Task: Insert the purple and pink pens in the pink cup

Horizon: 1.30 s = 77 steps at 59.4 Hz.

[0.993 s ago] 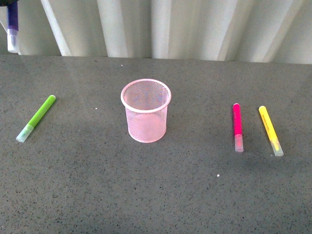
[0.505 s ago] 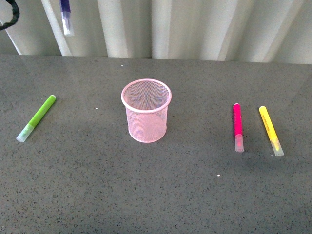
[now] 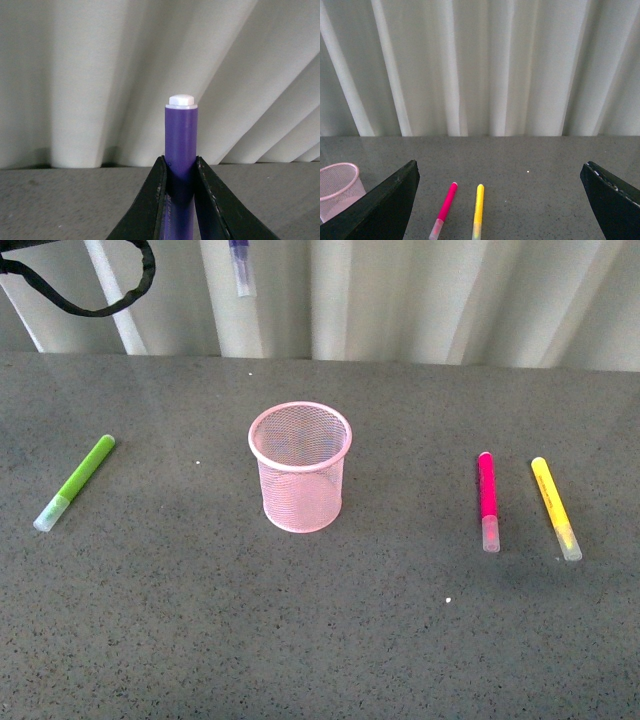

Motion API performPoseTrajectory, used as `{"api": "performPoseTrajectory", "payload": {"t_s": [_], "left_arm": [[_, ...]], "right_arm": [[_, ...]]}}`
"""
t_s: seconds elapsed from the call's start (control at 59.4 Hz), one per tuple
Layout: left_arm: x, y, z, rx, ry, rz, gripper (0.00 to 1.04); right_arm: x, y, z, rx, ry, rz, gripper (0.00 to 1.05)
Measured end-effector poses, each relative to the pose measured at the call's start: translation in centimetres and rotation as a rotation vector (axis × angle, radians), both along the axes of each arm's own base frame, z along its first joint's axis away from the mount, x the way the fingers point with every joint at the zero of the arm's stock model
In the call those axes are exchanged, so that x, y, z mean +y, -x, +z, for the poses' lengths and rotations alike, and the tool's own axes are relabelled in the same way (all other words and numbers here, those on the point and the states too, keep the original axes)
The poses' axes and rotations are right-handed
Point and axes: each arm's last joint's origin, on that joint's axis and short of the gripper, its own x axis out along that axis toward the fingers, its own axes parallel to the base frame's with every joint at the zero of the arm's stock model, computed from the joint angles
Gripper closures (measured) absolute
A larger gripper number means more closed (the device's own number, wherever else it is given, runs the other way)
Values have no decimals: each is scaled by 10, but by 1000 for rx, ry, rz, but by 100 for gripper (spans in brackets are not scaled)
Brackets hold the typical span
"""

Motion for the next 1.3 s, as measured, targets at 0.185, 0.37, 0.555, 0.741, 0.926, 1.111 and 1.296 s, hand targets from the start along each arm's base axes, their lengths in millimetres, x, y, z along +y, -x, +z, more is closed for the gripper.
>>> {"api": "performPoseTrajectory", "payload": {"t_s": [0.185,0.37,0.555,0.741,0.926,1.111,1.296], "left_arm": [[-6,13,-10,-17,33,19,92],[-8,21,-20,-7,86,53,92],[-22,23,-32,13,128,38,92],[-37,26,-44,38,144,11,92],[-37,35,-51,35,161,23,92],[-35,43,-60,44,175,38,92],[-38,45,-67,53,183,41,92]], "right_arm": [[0,0,0,0,0,0,7],[0,0,0,0,0,0,7],[0,0,0,0,0,0,7],[0,0,0,0,0,0,7],[0,0,0,0,0,0,7],[0,0,0,0,0,0,7],[0,0,0,0,0,0,7]]}}
